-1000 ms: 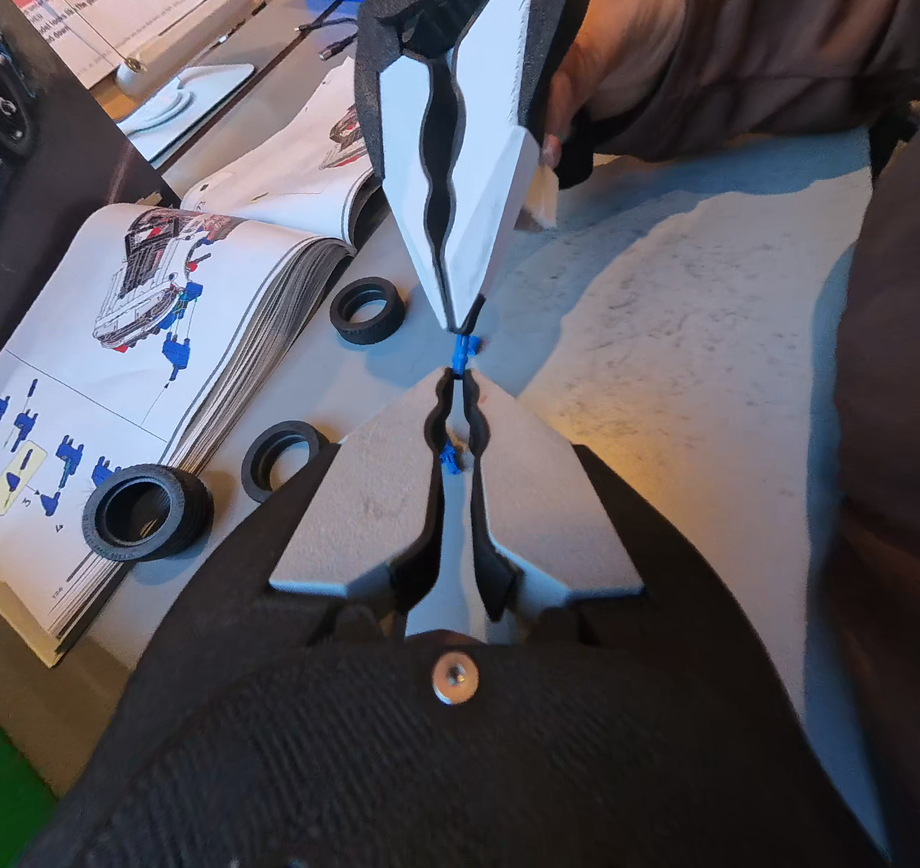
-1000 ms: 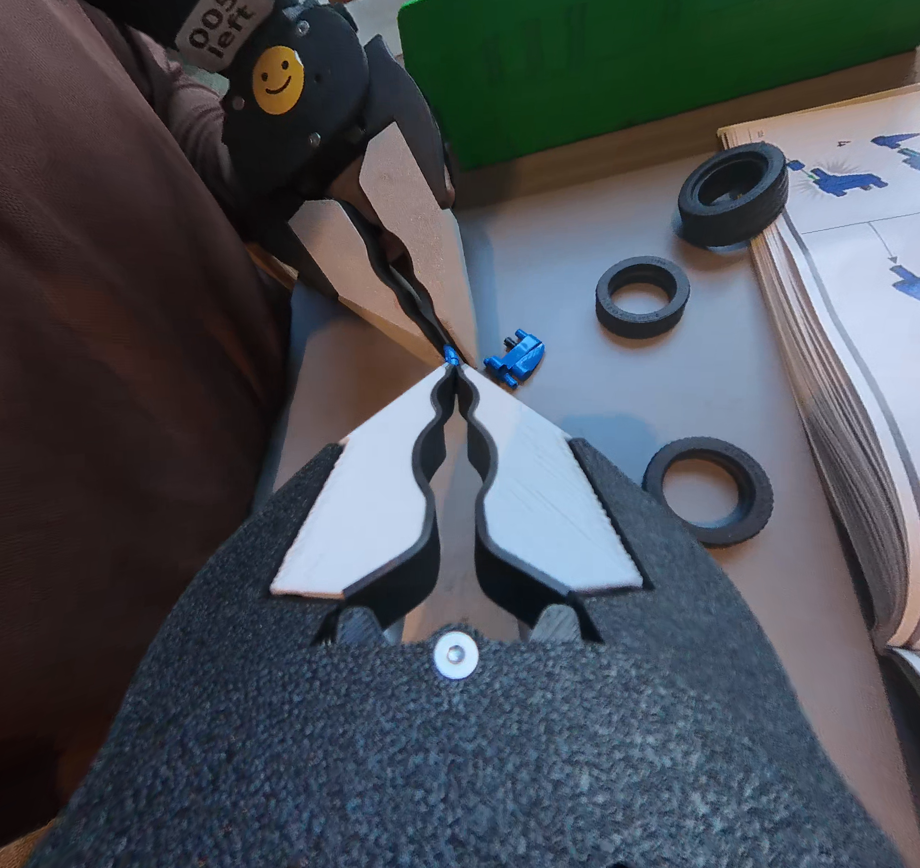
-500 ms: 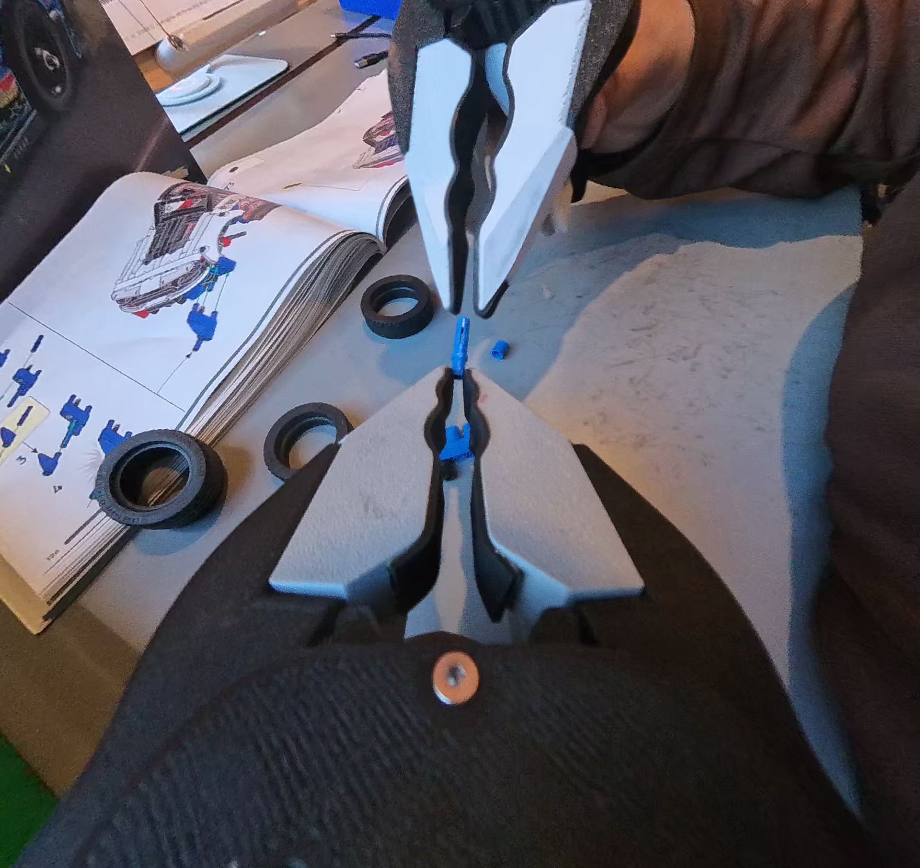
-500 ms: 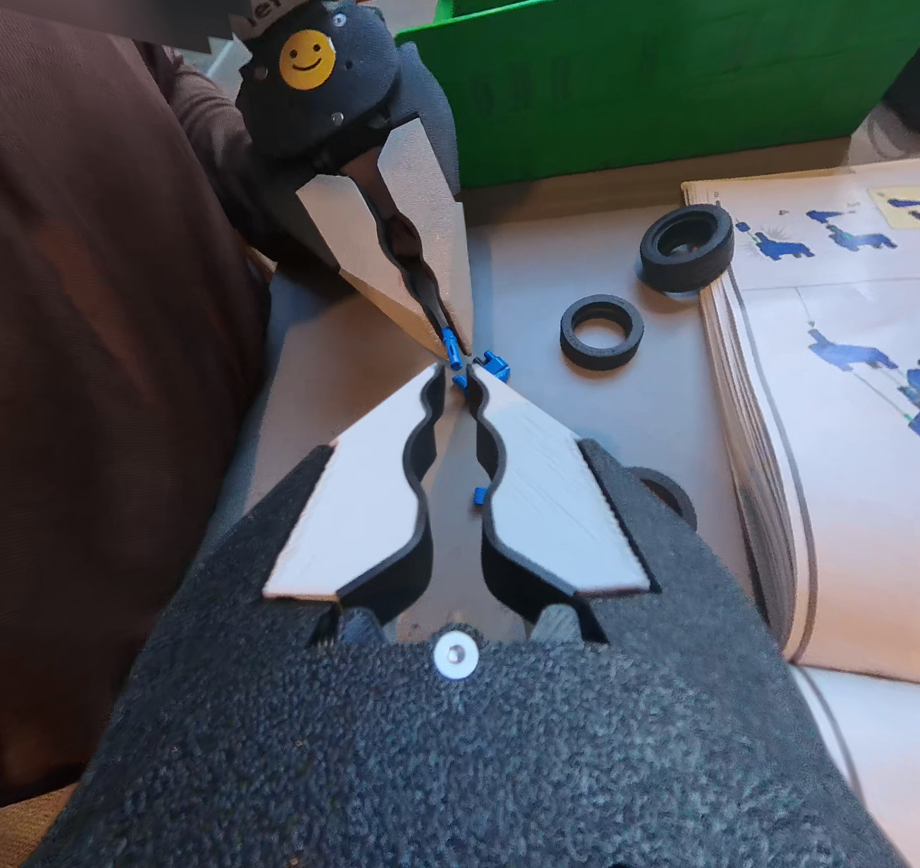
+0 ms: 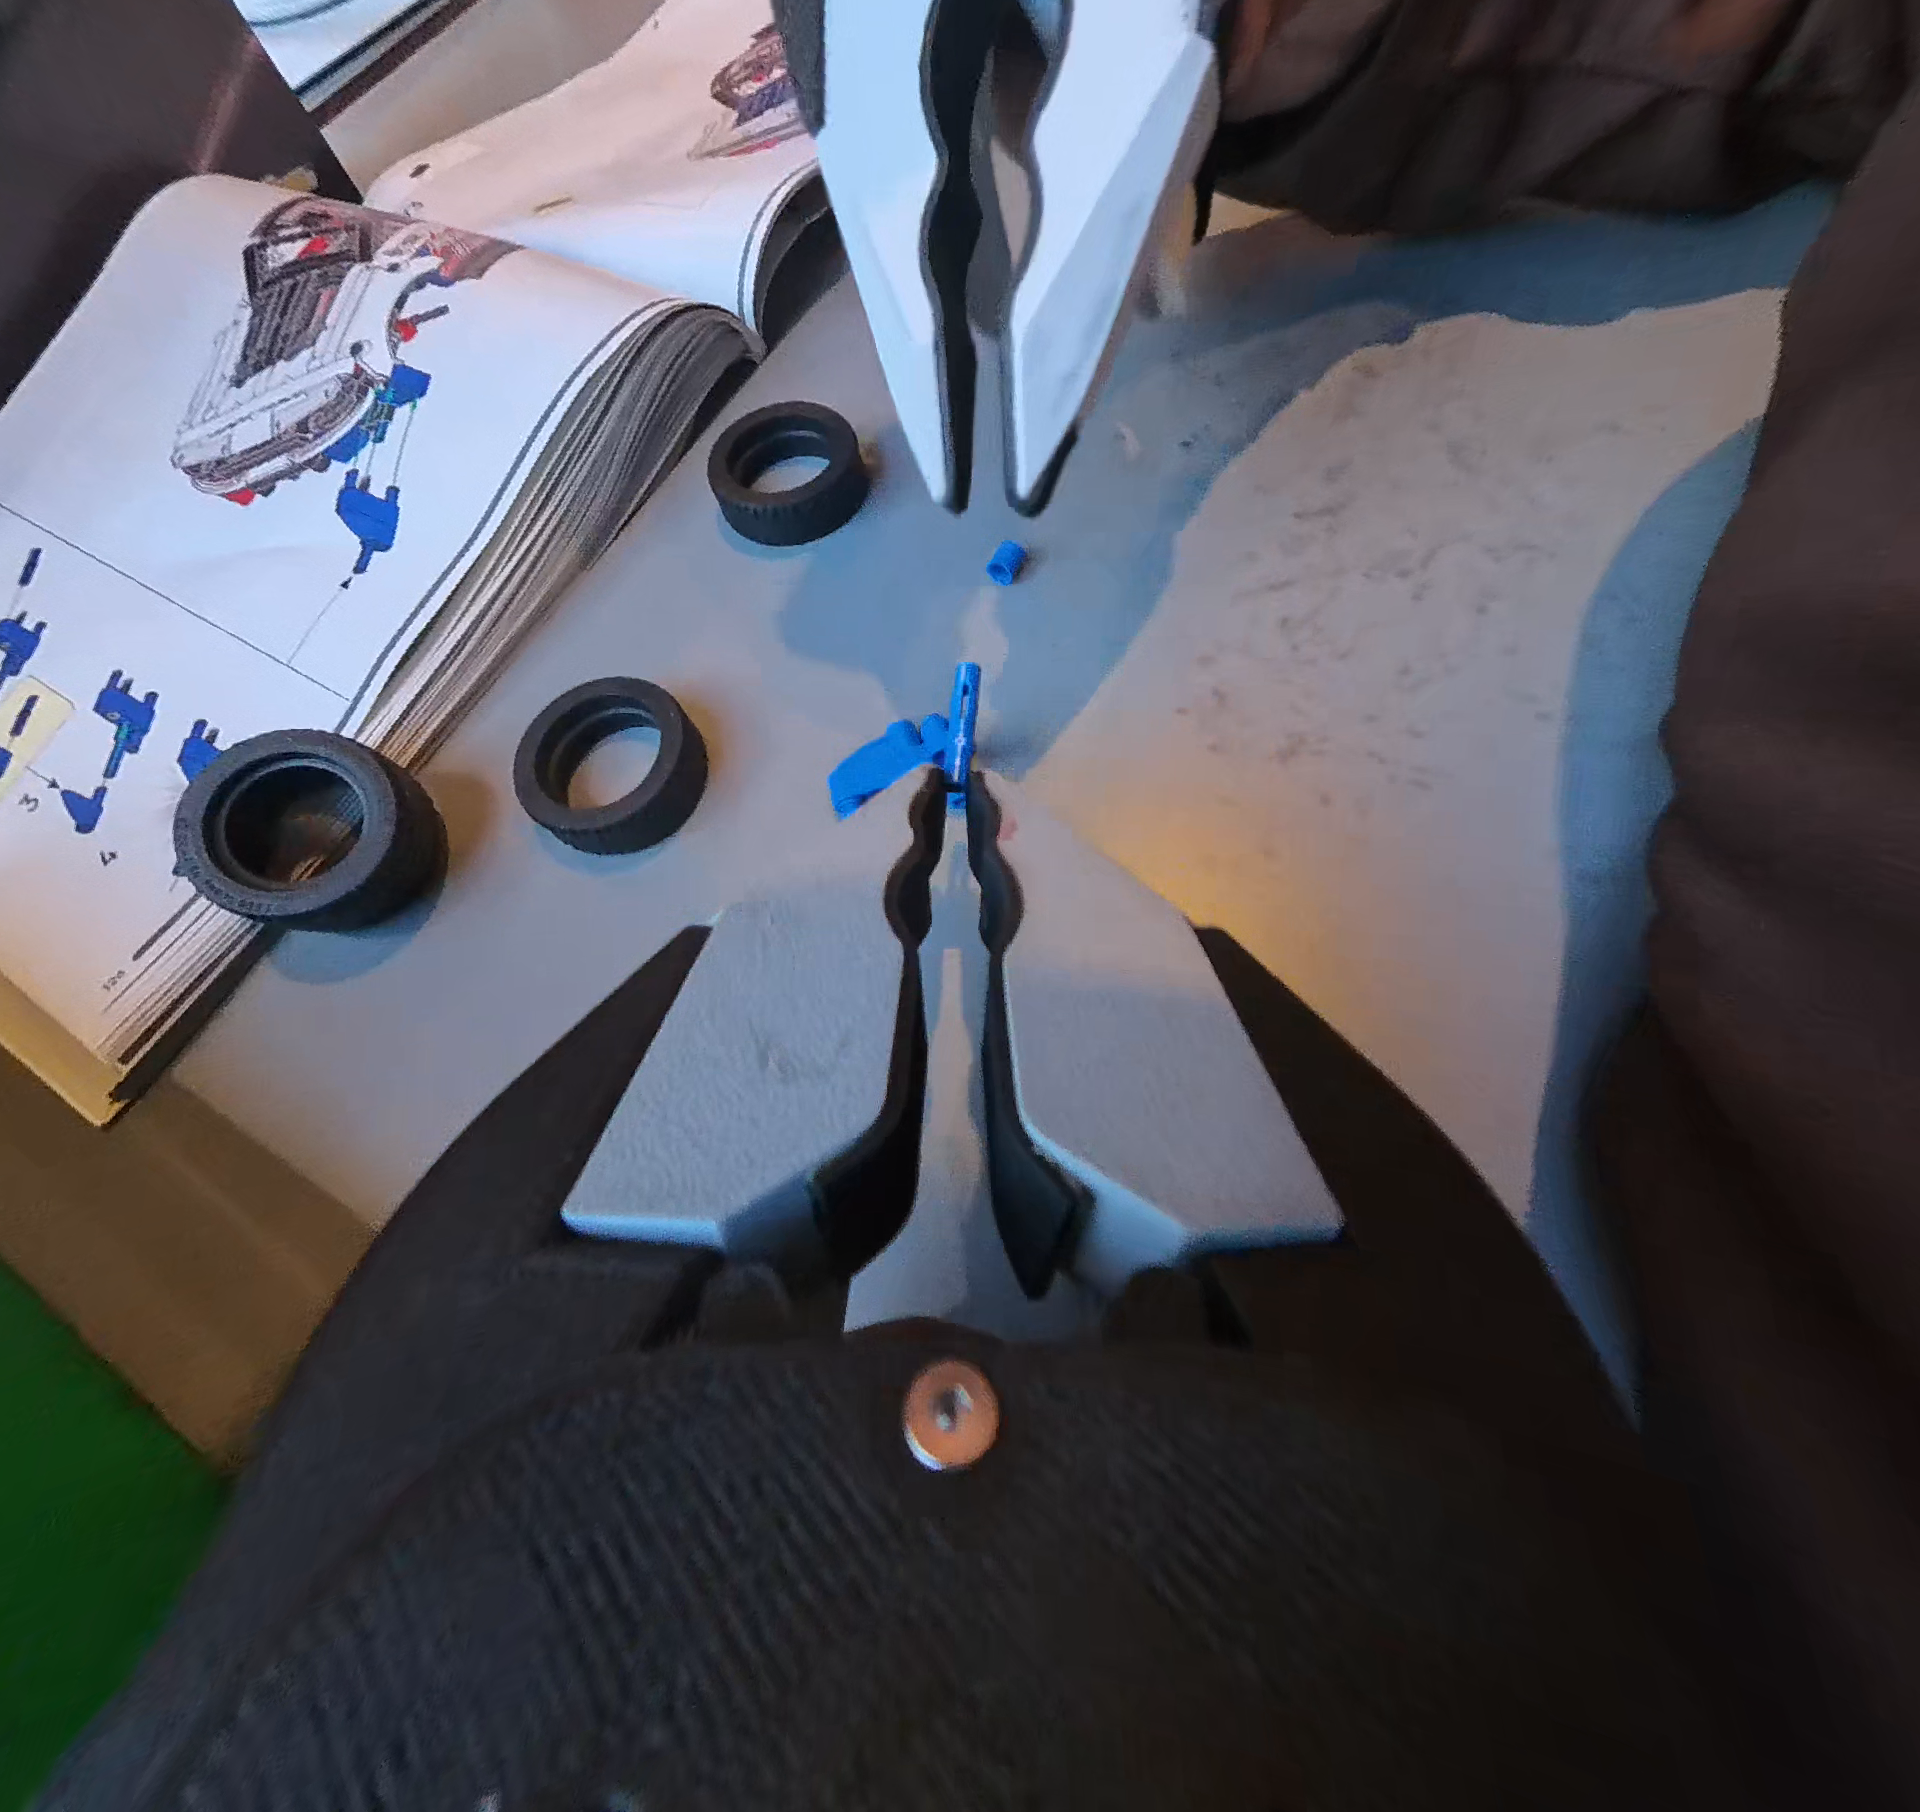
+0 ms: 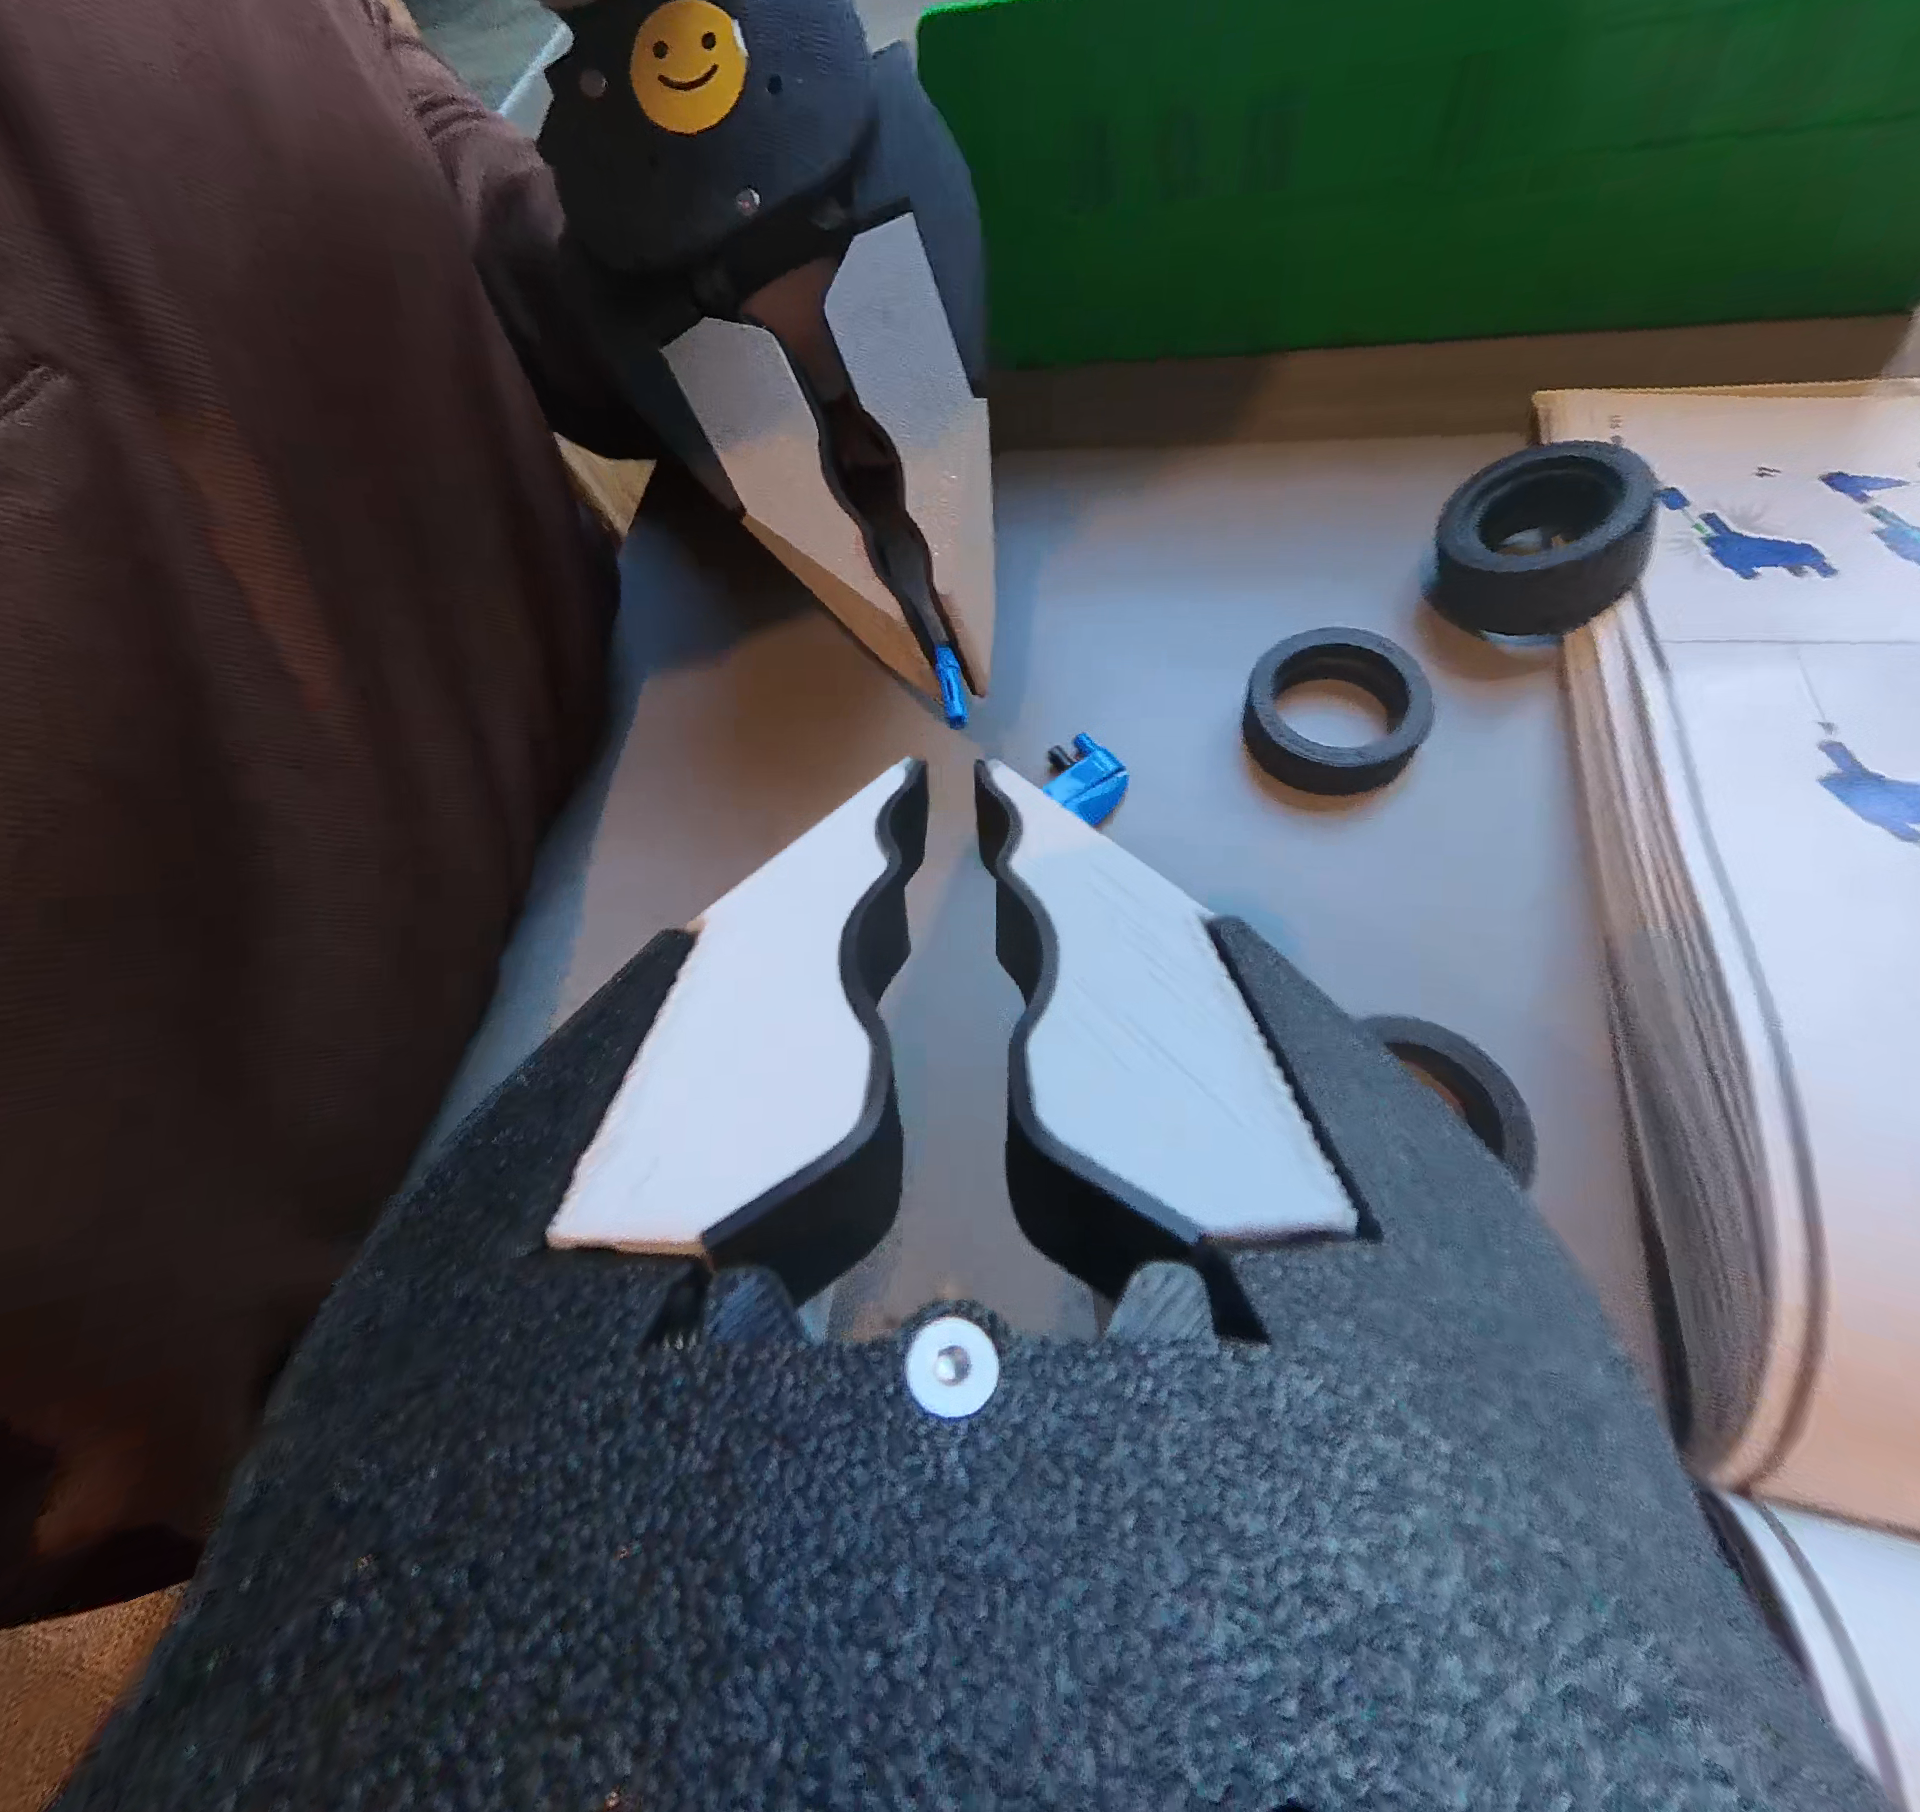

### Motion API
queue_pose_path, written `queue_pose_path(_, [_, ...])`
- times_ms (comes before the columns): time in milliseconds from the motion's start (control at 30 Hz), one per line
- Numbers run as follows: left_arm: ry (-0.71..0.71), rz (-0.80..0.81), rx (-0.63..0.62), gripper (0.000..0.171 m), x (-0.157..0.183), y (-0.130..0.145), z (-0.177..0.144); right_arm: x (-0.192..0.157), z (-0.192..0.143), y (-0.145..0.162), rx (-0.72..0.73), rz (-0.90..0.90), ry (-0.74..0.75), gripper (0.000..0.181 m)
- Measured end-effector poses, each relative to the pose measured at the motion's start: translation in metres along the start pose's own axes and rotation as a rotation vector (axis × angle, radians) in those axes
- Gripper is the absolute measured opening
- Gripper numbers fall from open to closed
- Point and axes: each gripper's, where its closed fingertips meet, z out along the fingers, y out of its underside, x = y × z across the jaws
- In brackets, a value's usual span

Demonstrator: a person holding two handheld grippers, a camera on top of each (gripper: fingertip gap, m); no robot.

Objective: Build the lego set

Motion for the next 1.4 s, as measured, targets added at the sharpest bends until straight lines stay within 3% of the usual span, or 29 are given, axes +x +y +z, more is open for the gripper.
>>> queue_pose_path(233, [0.029,-0.03,0.018,0.0,0.003,-0.006,0.004,-0.008,0.021,0.004,-0.031,-0.042,-0.026,0.008])
queue_pose_path(867, [0.062,-0.059,0.063,0.0,0.003,-0.015,0.007,-0.002,0.02,0.0,0.002,-0.045,-0.015,0.005])
queue_pose_path(1167, [0.007,-0.107,0.111,0.001,-0.009,-0.019,0.001,0.004,0.021,-0.008,0.026,-0.005,-0.038,0.004])
queue_pose_path(1267, [-0.047,-0.152,0.134,0.018,-0.02,-0.018,-0.005,0.011,0.016,-0.011,0.027,0.016,-0.036,0.004])
queue_pose_path(1400, [-0.024,-0.21,0.055,0.035,-0.023,-0.006,0.0,0.023,0.005,0.0,-0.011,0.041,0.004,0.004])
